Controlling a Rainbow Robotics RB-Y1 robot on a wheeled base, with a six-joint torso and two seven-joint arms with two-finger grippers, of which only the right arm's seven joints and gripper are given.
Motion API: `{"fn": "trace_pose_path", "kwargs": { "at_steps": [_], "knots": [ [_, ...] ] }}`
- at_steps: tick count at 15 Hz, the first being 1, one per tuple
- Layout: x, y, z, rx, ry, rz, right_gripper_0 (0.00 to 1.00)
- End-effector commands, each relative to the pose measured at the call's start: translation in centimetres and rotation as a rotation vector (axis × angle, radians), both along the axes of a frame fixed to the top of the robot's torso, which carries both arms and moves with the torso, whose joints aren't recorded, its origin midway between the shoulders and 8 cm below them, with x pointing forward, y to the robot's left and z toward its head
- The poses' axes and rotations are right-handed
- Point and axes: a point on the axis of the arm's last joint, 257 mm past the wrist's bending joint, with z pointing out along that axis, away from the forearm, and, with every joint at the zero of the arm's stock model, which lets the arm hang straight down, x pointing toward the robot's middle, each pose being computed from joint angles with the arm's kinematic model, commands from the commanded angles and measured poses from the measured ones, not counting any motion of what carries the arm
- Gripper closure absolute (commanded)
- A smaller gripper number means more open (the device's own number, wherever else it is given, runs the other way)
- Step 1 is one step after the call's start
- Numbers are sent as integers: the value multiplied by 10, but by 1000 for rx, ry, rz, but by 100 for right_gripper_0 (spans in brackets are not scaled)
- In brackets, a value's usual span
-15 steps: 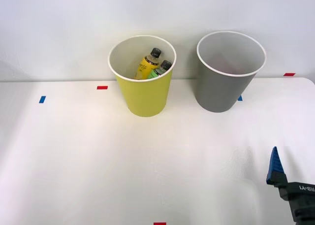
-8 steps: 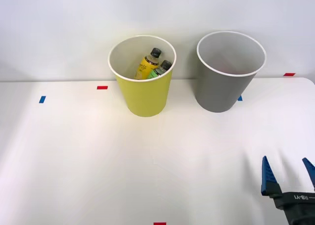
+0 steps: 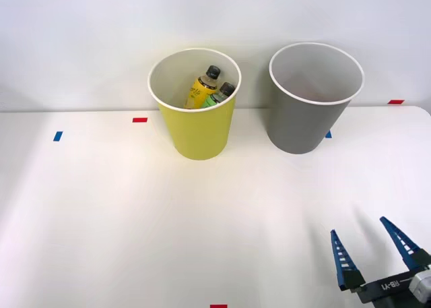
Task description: Put cans in the gray bin, plastic bottles in the light green bin
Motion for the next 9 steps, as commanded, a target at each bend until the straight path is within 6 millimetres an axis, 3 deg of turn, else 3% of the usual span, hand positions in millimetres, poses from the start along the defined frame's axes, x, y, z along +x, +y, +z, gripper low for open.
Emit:
{"fn": "trace_pose_path", "kwargs": {
  "at_steps": [1,9],
  "knots": [
    [-6,13,-7,-85,1,49,0],
    [-26,-5,-25,-172,54,27,0]
  ]
}}
